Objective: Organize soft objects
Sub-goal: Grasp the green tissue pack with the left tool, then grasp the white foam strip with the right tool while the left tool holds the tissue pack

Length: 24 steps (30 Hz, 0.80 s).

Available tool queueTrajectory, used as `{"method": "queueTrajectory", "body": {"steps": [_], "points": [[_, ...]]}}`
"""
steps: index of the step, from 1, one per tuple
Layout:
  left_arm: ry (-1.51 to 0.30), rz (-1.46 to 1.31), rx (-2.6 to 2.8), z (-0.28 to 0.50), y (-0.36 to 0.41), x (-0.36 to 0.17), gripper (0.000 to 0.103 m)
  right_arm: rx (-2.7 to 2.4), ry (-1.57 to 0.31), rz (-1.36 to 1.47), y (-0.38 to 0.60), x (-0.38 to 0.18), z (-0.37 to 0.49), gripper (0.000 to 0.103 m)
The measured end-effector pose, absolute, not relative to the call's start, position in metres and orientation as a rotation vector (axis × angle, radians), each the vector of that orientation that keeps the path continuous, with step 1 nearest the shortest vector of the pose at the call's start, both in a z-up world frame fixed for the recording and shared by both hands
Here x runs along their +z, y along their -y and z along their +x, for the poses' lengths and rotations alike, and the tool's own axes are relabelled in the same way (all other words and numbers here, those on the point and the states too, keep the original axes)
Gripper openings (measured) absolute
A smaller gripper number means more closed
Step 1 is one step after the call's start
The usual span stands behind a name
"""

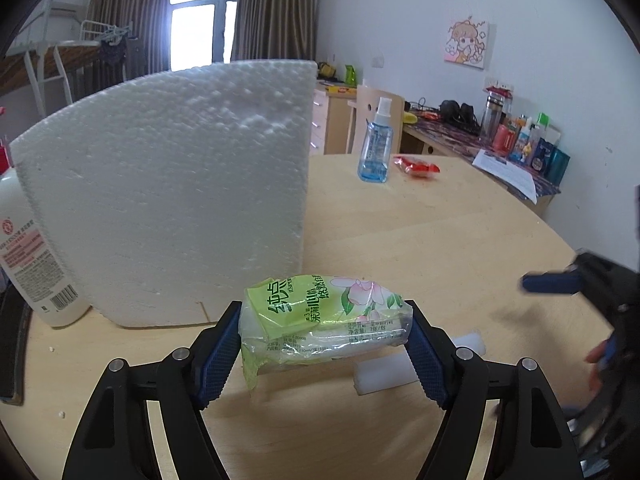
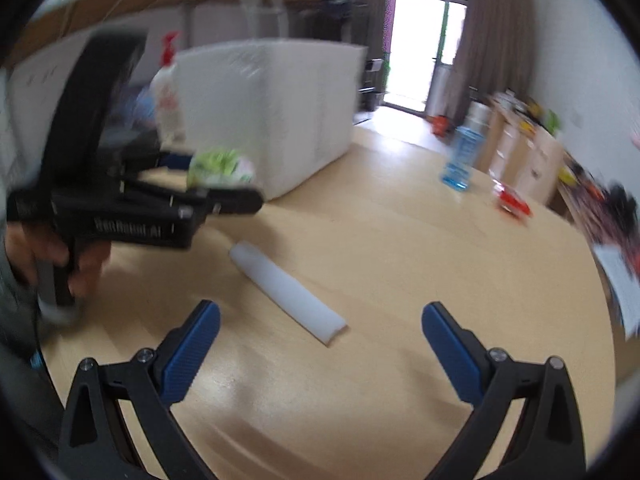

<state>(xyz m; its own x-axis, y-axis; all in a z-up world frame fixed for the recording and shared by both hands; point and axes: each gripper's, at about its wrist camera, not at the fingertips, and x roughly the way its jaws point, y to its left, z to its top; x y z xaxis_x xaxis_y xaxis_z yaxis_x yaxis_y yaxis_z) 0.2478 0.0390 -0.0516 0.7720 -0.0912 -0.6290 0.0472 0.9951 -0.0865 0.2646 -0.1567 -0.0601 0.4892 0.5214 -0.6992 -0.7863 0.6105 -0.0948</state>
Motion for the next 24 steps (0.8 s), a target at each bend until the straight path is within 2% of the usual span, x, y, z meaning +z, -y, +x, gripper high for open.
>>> {"method": "queueTrajectory", "body": {"steps": [3, 10, 15, 22, 24], "points": [[-0.674, -0.070, -0.062, 0.246, -0.042, -0.051, 0.077, 0.892, -0.763, -0.503, 0.142, -0.078, 0.274, 0.079], [-0.674, -0.091, -0.057, 0.246, -0.047, -0.051, 0.077, 0.921, -0.789, -0.572, 0.133, -0.091, 0.284, 0.072], [-0.674, -0.090, -0.067, 0.246, -0.046, -0.051, 0.077, 0.957, -0.787, -0.603, 0.128, -0.092, 0.287, 0.058], [-0.669, -0.107, -0.080, 0.243, -0.050, -0.050, 0.077, 1.025, -0.852, -0.564, 0.135, -0.091, 0.305, 0.046], [-0.669, -0.113, -0.085, 0.243, -0.050, -0.050, 0.077, 1.028, -0.856, -0.570, 0.137, -0.090, 0.308, 0.034]]}}
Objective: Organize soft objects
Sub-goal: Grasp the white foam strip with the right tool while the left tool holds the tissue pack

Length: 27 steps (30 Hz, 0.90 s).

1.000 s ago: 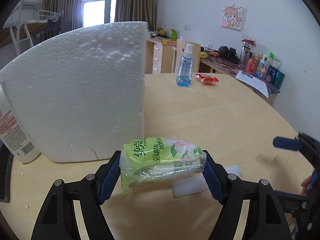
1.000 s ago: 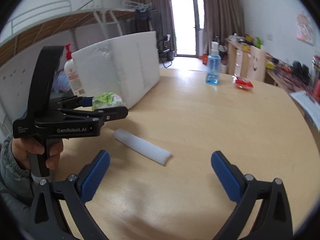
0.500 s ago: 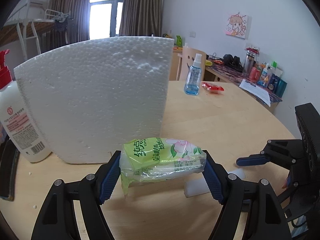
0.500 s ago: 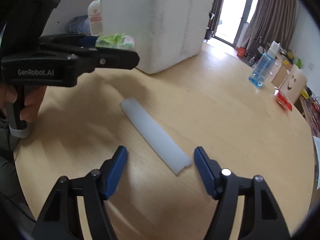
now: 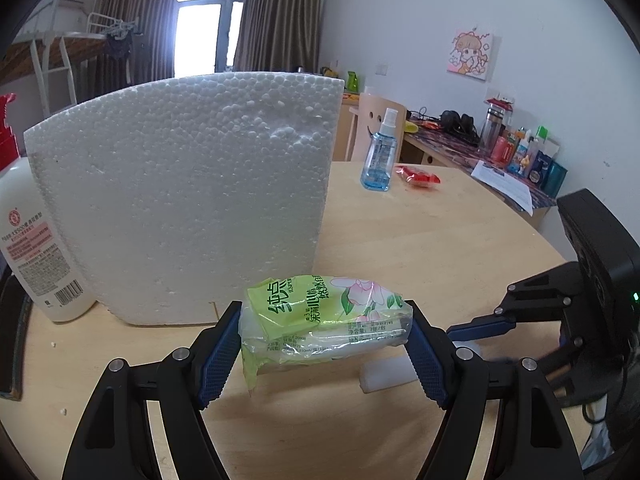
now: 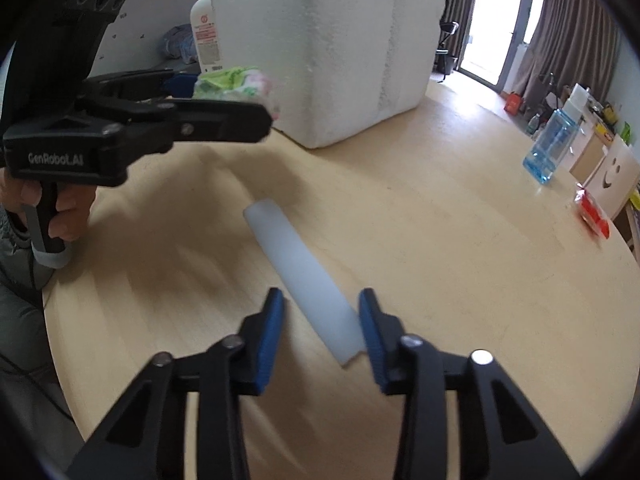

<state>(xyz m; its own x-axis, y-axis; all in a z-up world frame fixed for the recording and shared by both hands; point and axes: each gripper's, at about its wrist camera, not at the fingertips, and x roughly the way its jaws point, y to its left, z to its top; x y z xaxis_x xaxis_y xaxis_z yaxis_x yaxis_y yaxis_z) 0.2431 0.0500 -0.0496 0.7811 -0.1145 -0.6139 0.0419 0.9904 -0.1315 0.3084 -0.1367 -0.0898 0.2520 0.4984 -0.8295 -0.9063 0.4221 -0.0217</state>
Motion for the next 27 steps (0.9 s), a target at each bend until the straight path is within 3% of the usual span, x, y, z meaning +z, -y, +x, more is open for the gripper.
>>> {"method": "queueTrajectory", "body": {"steps": [9, 27], "points": [[-0.646, -0.132, -0.077, 0.236, -0.057, -0.046, 0.077, 0.951, -0.853, -0.568, 0.136, -0.085, 0.293, 0.020], [-0.600, -0.122, -0.090, 0.228, -0.054, -0.039, 0.077, 0.911, -0.818, -0.312, 0.180, -0.060, 0.279, 0.020]]}}
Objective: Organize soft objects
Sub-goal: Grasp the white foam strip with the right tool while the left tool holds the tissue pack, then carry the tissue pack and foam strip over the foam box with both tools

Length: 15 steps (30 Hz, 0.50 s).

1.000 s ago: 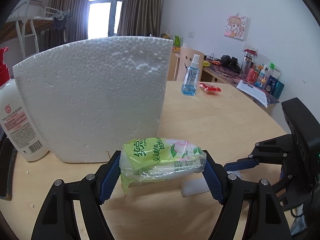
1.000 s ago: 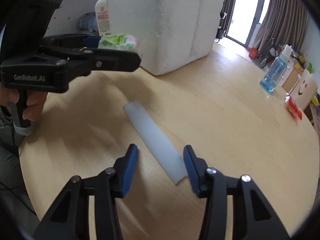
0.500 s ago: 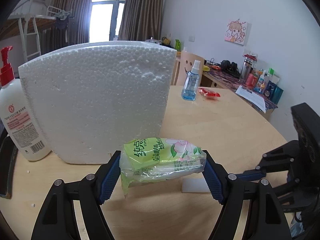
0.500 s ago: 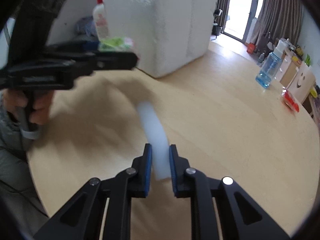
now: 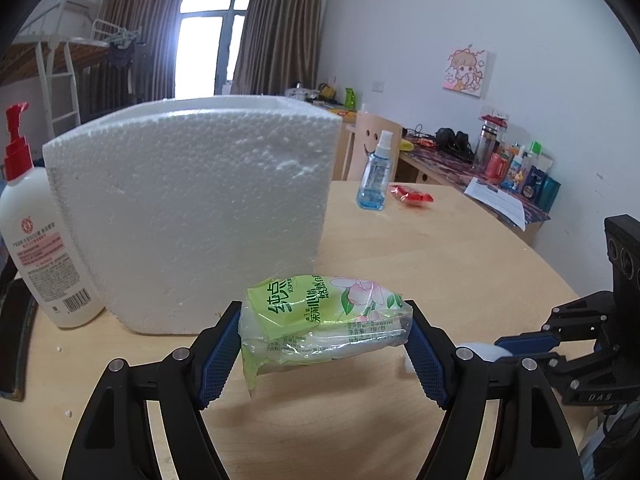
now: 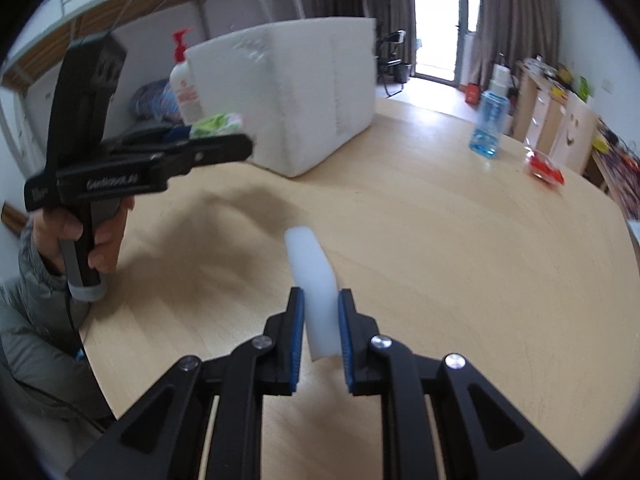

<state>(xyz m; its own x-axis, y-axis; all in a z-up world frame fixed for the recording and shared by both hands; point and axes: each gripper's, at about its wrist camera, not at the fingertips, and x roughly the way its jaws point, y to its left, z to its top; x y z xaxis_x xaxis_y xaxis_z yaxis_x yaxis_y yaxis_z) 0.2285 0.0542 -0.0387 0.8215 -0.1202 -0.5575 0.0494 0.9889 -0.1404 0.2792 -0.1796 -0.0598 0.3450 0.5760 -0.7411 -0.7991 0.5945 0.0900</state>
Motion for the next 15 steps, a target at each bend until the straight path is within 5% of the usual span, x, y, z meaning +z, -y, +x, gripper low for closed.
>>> {"method": "queueTrajectory", "body": {"steps": [15], "points": [[-0.560, -0.125, -0.120, 0.198, -0.056, -0.022, 0.077, 0.826, -0.703, -0.127, 0.200, -0.038, 0.256, 0.020]]}}
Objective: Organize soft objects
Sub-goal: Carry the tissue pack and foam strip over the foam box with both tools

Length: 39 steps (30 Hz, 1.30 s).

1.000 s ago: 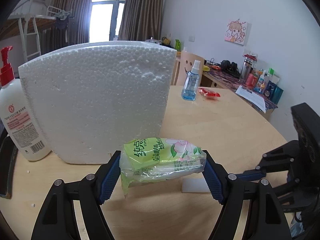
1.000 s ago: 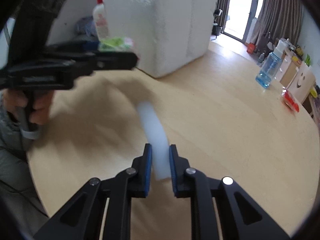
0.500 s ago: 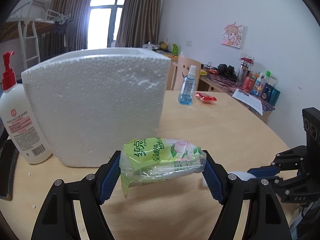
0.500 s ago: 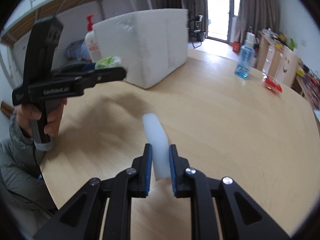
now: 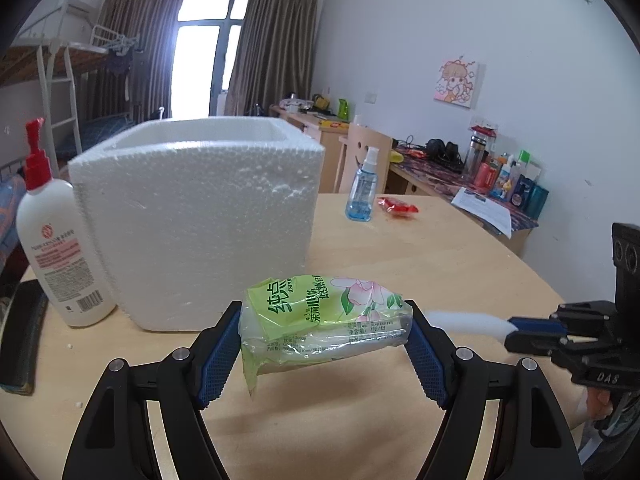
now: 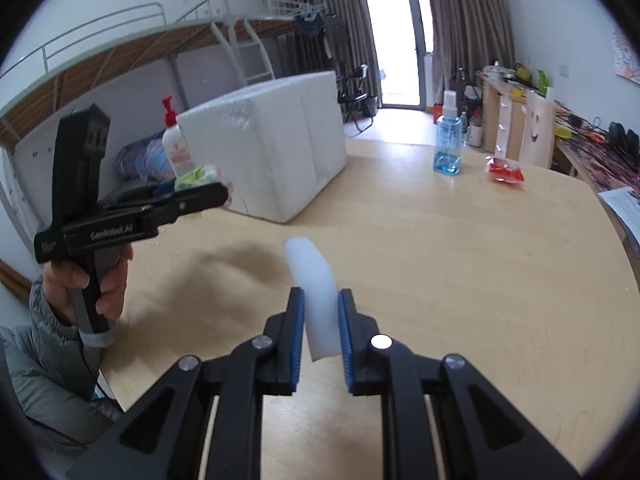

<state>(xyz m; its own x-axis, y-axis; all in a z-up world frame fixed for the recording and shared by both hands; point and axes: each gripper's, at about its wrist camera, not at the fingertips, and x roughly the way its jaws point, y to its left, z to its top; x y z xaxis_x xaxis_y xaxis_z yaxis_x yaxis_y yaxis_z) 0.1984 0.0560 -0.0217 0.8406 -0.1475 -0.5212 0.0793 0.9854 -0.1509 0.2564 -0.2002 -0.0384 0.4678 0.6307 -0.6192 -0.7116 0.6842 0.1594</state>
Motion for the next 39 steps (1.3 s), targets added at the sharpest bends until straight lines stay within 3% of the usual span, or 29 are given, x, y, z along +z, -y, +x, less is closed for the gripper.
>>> {"method": "queueTrajectory", "body": {"steps": [17, 39], "points": [[-0.440, -0.030, -0.119, 0.126, -0.058, 0.005, 0.077, 0.743, -0.562, 0.075, 0.202, -0.010, 0.213, 0.020], [-0.324, 0.014, -0.007, 0.055, -0.048, 0.023, 0.077, 0.737, -0.391, 0.045, 0.184, 0.014, 0.144, 0.020]]}}
